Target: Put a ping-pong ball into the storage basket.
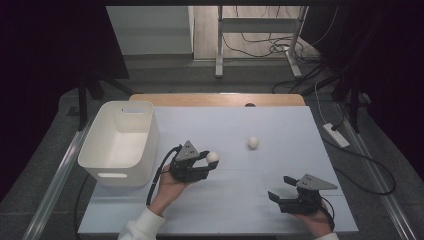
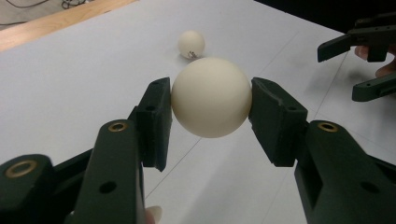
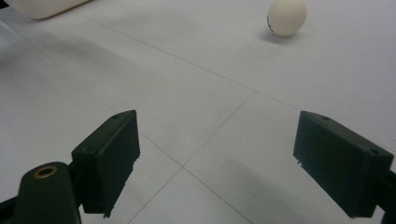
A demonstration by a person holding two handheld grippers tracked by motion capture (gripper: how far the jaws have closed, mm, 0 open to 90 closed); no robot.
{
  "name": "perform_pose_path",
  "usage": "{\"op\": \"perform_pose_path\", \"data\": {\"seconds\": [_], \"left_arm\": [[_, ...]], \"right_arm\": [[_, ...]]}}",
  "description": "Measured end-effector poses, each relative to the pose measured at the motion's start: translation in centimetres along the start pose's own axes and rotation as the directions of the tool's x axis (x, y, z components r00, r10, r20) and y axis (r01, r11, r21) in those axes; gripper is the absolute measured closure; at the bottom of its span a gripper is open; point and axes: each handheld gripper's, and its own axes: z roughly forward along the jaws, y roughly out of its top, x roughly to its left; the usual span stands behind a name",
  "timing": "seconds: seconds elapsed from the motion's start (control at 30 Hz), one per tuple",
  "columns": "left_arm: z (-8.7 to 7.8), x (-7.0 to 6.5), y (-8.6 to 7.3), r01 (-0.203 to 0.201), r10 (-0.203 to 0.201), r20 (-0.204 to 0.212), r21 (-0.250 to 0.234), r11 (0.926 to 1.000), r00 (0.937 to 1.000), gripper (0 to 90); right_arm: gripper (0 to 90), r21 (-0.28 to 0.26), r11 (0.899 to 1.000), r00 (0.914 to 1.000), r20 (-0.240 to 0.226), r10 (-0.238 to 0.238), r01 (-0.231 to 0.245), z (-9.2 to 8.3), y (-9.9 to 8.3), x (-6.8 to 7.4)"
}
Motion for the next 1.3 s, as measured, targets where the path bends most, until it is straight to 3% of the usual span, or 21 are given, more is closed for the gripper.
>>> {"op": "perform_pose_path", "data": {"seconds": [1.3], "left_arm": [[-4.5,0.0,1.7,-0.016,0.013,-0.026,-0.133,0.9910,0.9996,50.8]], "right_arm": [[14.6,0.002,1.000,1.0000,0.005,-0.004,0.004,0.0,0.0,0.0]]}}
